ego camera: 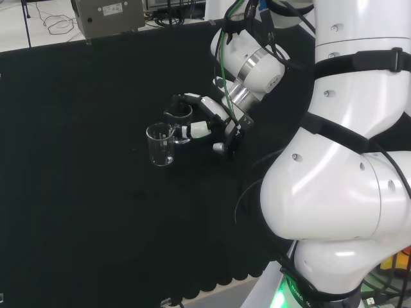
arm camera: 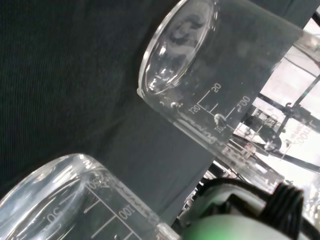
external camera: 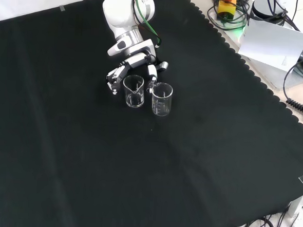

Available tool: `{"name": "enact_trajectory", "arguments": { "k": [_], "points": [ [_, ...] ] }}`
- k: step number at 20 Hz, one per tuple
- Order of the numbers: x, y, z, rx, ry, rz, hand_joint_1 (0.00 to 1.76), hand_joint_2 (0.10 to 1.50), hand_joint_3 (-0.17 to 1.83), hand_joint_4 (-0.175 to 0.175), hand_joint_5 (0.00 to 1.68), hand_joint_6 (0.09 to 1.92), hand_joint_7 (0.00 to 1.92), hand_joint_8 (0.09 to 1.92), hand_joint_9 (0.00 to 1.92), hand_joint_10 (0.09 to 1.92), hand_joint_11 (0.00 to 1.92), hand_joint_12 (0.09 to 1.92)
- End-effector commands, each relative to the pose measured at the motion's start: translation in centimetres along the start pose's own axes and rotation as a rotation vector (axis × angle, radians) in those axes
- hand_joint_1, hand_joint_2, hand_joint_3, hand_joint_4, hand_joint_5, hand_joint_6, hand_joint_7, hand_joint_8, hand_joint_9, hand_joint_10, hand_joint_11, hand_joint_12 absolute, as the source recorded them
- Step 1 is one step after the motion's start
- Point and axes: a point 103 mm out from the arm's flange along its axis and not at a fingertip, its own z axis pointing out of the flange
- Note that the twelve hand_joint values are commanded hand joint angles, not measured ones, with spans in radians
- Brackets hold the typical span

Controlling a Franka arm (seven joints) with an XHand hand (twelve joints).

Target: Pick up the beaker on the right.

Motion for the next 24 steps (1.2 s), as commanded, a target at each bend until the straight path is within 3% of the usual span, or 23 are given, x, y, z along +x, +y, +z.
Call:
{"name": "enact_trajectory", "arguments": {
  "k": [1, 13, 14, 16, 18, 19, 24],
  "points": [
    [0.0, 0.1, 0.2, -0.011, -0.004, 0.012, 0.82, 0.56, 0.44, -0.087, 0.42, 0.54, 0.39, 0.82, 0.51, 0.68, 0.11, 1.40],
    [-0.5, 0.1, 0.1, -0.032, -0.003, 0.051, 0.85, 0.59, 0.48, -0.085, 0.42, 0.68, 0.51, 0.80, 0.60, 0.66, 0.17, 1.39],
    [-0.5, 0.2, 0.1, -0.035, -0.008, 0.057, 0.86, 0.60, 0.49, -0.080, 0.50, 0.72, 0.57, 0.79, 0.65, 0.64, 0.22, 1.38],
    [-0.3, 0.2, -0.1, -0.057, -0.032, 0.084, 0.94, 0.65, 0.53, -0.070, 0.83, 0.71, 0.80, 0.73, 0.83, 0.60, 0.39, 1.33],
    [0.0, 0.4, -0.3, -0.071, -0.059, 0.103, 1.05, 0.74, 0.47, 0.083, 1.11, 0.67, 1.10, 0.61, 1.02, 0.52, 0.56, 1.28],
    [0.1, 0.5, -0.5, -0.073, -0.063, 0.106, 1.09, 0.76, 0.45, 0.113, 1.19, 0.63, 1.22, 0.55, 1.11, 0.48, 0.67, 1.23],
    [2.1, 1.3, -3.5, -0.110, -0.121, 0.067, 1.14, 0.72, 0.48, 0.171, 1.36, 0.44, 1.54, 0.24, 1.41, 0.22, 0.99, 1.02]
  ]
}}
